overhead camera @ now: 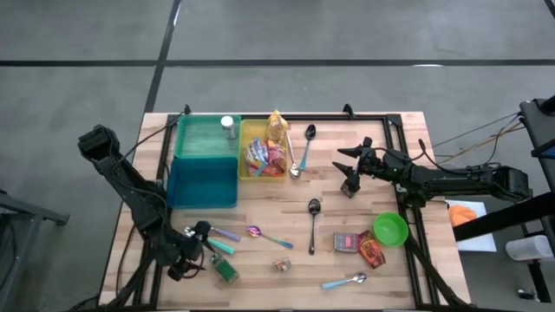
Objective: Pick & Place Food Item
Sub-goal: Put the green spice bottle into the green bin
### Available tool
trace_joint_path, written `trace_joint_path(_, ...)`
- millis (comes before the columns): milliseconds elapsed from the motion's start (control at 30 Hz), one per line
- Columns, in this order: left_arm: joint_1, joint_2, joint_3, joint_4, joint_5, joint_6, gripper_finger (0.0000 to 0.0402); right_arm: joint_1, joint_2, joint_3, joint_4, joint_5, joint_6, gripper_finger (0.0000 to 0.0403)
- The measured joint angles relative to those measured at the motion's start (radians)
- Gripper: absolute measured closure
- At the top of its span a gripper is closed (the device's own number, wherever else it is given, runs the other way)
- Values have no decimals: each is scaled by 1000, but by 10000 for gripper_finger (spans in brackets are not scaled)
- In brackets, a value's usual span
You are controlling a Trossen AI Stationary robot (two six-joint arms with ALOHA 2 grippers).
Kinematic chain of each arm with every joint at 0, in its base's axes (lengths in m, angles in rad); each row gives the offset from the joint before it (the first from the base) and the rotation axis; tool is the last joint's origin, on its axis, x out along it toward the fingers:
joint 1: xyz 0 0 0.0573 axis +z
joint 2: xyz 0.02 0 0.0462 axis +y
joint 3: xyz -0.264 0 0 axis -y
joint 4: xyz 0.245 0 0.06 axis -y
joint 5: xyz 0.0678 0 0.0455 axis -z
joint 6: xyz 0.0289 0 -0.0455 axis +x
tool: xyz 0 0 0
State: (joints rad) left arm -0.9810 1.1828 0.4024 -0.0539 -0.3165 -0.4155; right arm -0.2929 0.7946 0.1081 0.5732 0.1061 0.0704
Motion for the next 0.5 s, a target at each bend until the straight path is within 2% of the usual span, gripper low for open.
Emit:
trace_joint_path(200,-3,-1,-4,6,-3,15,104,0,0,0,0,0,0,156)
trace_joint_path(500,-15,-1,-6,-4,-80,24,19,0,0,0,0,0,0,156)
